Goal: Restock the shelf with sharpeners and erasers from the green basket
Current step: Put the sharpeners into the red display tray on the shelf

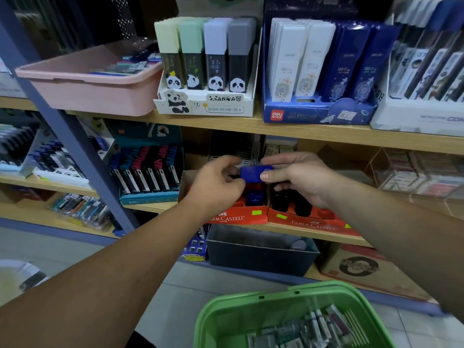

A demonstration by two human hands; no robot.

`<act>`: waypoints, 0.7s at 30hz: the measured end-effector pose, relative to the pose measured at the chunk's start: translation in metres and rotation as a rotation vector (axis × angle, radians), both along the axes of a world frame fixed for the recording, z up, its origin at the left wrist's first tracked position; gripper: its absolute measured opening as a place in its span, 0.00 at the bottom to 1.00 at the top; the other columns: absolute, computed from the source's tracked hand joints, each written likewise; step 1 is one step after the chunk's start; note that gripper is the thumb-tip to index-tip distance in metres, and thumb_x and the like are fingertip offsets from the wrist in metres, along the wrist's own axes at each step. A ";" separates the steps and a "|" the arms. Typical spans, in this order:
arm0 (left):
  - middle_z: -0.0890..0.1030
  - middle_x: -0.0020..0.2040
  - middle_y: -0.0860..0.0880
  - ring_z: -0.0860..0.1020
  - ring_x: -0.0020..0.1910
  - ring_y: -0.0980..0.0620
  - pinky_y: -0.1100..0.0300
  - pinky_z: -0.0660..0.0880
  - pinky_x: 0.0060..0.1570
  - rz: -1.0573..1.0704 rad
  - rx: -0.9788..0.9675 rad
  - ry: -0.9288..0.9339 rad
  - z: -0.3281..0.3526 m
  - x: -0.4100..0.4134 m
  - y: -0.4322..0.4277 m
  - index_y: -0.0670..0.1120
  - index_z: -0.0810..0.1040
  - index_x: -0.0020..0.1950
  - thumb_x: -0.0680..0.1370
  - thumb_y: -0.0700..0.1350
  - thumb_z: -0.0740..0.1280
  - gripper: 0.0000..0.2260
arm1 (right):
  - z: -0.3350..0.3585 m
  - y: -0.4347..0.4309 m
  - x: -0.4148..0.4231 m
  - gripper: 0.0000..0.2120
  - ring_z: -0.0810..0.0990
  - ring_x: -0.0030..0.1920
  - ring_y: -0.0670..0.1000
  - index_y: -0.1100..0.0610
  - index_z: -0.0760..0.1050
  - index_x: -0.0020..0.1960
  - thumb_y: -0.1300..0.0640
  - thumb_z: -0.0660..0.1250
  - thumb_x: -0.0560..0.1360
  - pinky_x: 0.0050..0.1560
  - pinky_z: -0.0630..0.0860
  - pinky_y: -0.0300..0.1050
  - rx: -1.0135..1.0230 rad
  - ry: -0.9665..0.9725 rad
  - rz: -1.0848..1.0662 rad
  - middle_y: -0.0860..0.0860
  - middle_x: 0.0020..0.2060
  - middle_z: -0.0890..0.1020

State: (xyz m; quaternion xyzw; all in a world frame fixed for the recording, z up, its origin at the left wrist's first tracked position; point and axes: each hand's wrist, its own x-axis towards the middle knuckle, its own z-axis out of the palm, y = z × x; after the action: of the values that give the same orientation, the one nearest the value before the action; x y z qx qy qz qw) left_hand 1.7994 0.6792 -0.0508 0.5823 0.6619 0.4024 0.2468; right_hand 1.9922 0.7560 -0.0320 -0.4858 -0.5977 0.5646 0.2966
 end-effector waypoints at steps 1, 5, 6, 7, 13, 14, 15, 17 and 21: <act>0.80 0.53 0.54 0.82 0.45 0.63 0.69 0.80 0.44 -0.029 -0.004 -0.111 0.005 0.010 -0.002 0.47 0.77 0.69 0.80 0.41 0.71 0.17 | 0.004 -0.002 0.004 0.18 0.88 0.52 0.53 0.54 0.86 0.57 0.66 0.81 0.69 0.47 0.83 0.44 -0.001 0.022 0.017 0.52 0.50 0.89; 0.82 0.53 0.47 0.83 0.50 0.51 0.60 0.83 0.49 -0.023 0.042 -0.309 0.022 0.039 -0.006 0.48 0.79 0.65 0.78 0.39 0.75 0.16 | 0.025 -0.005 0.032 0.12 0.86 0.52 0.49 0.52 0.86 0.55 0.61 0.79 0.73 0.52 0.84 0.42 0.110 -0.072 0.071 0.50 0.50 0.88; 0.82 0.53 0.46 0.83 0.50 0.51 0.63 0.83 0.48 -0.020 0.056 -0.342 0.025 0.046 -0.005 0.47 0.79 0.63 0.76 0.38 0.76 0.17 | 0.030 -0.005 0.040 0.10 0.85 0.50 0.46 0.50 0.86 0.53 0.60 0.79 0.73 0.52 0.82 0.38 0.190 -0.154 0.076 0.48 0.49 0.87; 0.83 0.52 0.45 0.83 0.48 0.52 0.65 0.82 0.47 -0.027 0.066 -0.371 0.028 0.055 -0.004 0.46 0.80 0.62 0.75 0.37 0.76 0.17 | 0.035 -0.006 0.049 0.09 0.84 0.48 0.43 0.48 0.85 0.51 0.59 0.79 0.74 0.51 0.80 0.33 0.269 -0.230 0.088 0.47 0.48 0.87; 0.82 0.59 0.49 0.83 0.54 0.56 0.70 0.79 0.53 -0.173 0.033 -0.421 0.023 0.099 -0.001 0.46 0.76 0.69 0.79 0.30 0.69 0.20 | 0.032 -0.011 0.101 0.18 0.86 0.46 0.48 0.48 0.76 0.65 0.61 0.73 0.79 0.46 0.84 0.46 0.319 -0.394 0.189 0.51 0.50 0.83; 0.81 0.60 0.49 0.81 0.57 0.56 0.72 0.77 0.52 -0.172 0.000 -0.332 0.015 0.101 0.001 0.46 0.75 0.70 0.80 0.31 0.68 0.20 | 0.027 -0.010 0.109 0.18 0.86 0.47 0.53 0.49 0.75 0.66 0.62 0.72 0.79 0.44 0.85 0.48 0.272 -0.379 0.133 0.53 0.51 0.82; 0.80 0.61 0.50 0.80 0.59 0.55 0.73 0.76 0.51 -0.170 -0.035 -0.229 0.007 0.102 0.001 0.47 0.75 0.70 0.81 0.32 0.67 0.19 | 0.023 -0.010 0.116 0.18 0.86 0.47 0.56 0.50 0.74 0.65 0.63 0.72 0.79 0.42 0.85 0.48 0.224 -0.349 0.076 0.54 0.52 0.82; 0.78 0.60 0.52 0.77 0.62 0.53 0.73 0.73 0.53 -0.174 -0.103 -0.092 -0.010 0.103 0.002 0.46 0.76 0.70 0.81 0.34 0.68 0.19 | 0.014 -0.006 0.125 0.15 0.86 0.45 0.55 0.50 0.75 0.59 0.64 0.73 0.78 0.42 0.85 0.48 0.188 -0.301 -0.019 0.56 0.53 0.84; 0.76 0.63 0.56 0.76 0.62 0.56 0.64 0.75 0.59 -0.204 -0.153 0.067 -0.027 0.105 0.004 0.49 0.76 0.71 0.80 0.37 0.70 0.20 | -0.011 0.001 0.128 0.10 0.85 0.49 0.53 0.49 0.79 0.53 0.61 0.75 0.77 0.50 0.85 0.52 0.219 -0.392 -0.051 0.52 0.49 0.84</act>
State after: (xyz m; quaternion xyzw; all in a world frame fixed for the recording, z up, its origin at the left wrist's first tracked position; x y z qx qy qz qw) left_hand 1.9039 0.6827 -0.0776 0.6391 0.6359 0.3039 0.3079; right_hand 2.1199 0.7573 -0.0429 -0.5660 -0.6892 0.3834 0.2401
